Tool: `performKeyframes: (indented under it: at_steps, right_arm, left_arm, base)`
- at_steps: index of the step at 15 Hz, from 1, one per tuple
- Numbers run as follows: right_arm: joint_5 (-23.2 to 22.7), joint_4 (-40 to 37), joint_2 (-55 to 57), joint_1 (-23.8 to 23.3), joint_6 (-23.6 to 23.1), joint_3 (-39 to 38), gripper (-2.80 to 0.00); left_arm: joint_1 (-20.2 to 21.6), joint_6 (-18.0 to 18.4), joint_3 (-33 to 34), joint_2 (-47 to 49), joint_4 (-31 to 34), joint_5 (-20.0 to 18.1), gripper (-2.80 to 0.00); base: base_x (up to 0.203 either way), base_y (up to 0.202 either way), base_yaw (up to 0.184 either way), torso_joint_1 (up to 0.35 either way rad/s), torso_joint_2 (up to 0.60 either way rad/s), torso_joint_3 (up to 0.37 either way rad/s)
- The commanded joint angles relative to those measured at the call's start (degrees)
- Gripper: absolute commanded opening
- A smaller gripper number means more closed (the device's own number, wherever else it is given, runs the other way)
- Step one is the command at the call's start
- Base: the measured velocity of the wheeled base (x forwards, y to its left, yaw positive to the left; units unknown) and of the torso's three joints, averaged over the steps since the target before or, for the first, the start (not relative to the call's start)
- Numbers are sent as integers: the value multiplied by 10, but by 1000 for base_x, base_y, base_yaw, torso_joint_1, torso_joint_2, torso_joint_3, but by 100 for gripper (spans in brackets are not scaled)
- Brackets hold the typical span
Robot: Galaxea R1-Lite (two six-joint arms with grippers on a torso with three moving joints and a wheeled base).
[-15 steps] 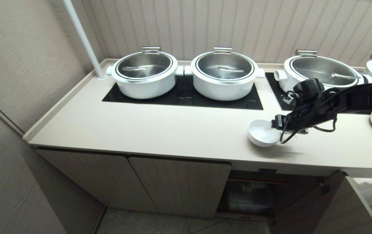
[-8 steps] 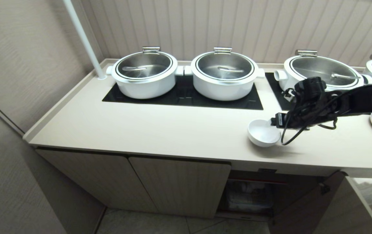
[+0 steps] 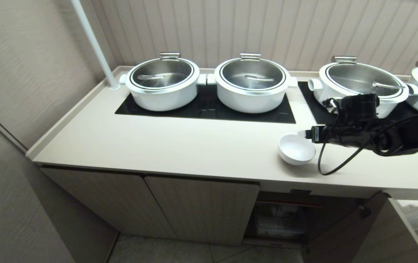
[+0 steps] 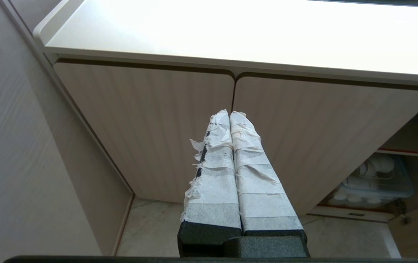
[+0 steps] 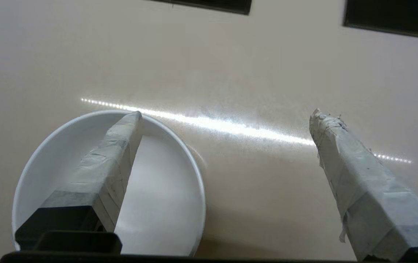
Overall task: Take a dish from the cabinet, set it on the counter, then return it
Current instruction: Place it on the table, then pick up the bowl from the table
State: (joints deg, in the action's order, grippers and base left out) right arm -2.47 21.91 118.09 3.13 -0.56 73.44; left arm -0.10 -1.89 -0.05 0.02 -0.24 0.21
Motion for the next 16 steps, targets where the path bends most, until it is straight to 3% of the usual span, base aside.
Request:
performKeyframes:
  at_steps: [1, 6, 7, 11, 16]
  right_arm:
    - [-2, 93, -31, 2, -3, -52, 0]
    - [0, 269, -82, 6, -12, -185, 0]
    - [-1, 300, -91, 6, -14, -209, -280]
    - [-1, 394, -153, 6, -15, -282, -280]
    - [1, 432, -244, 5, -12, -379, -280]
  left_arm:
    - [0, 0, 0, 0, 0, 1, -280]
    - [0, 0, 0, 0, 0, 1, -280]
    - [0, 0, 0, 0, 0, 1, -280]
    - [1, 0, 0, 0, 0, 1, -280]
    - [0, 0, 0, 0, 0, 1, -280]
  base:
    - [0, 0, 0, 0, 0, 0]
    - [0, 0, 0, 0, 0, 0]
    - [0, 0, 0, 0, 0, 0]
    - [0, 0, 0, 0, 0, 0]
    - [0, 0, 0, 0, 0, 0]
